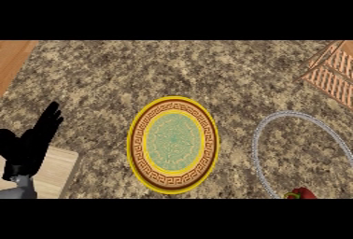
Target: Pick the pear from the placemat and place it in the tiered shelf
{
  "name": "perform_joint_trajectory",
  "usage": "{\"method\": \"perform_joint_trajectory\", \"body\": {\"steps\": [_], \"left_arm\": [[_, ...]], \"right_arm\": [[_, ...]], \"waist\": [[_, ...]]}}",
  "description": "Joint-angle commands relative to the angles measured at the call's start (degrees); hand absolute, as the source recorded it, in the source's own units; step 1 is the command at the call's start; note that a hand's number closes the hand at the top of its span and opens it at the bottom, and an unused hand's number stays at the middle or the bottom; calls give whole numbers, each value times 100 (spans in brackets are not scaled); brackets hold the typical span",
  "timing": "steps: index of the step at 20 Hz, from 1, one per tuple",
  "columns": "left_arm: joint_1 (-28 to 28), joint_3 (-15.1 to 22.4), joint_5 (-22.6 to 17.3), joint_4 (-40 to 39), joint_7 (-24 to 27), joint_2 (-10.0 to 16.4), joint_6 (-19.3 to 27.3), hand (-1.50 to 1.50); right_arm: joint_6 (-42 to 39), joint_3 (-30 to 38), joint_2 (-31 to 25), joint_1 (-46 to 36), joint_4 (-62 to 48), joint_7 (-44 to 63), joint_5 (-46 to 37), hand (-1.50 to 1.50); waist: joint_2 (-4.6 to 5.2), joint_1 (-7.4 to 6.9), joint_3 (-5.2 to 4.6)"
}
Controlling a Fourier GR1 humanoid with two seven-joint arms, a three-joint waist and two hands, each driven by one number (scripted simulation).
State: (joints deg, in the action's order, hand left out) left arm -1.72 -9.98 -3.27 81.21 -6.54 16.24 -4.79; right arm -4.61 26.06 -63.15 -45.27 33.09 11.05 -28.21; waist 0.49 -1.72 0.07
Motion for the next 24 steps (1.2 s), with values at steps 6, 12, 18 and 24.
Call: {"method": "perform_joint_trajectory", "body": {"steps": [6, 12, 18, 24], "left_arm": [[82, -101, -123, 367, -330, 22, -74, 0], [18, -22, 78, -2, 44, -101, -17, 0], [281, -53, -38, 463, -291, 8, -157, 0], [175, -50, 182, 151, 54, -240, 158, 0]], "right_arm": [[105, 44, -134, -327, -814, -801, -39, -150], [257, 511, -10, -641, -1298, -870, 386, -150], [-369, 1134, -460, -619, -1636, -865, 1039, -150], [-671, 1683, -940, -485, -1661, -941, 1627, -150]], "waist": [[-20, 56, 1], [-4, 52, 2], [-20, 63, 8], [-29, 133, 2]]}}
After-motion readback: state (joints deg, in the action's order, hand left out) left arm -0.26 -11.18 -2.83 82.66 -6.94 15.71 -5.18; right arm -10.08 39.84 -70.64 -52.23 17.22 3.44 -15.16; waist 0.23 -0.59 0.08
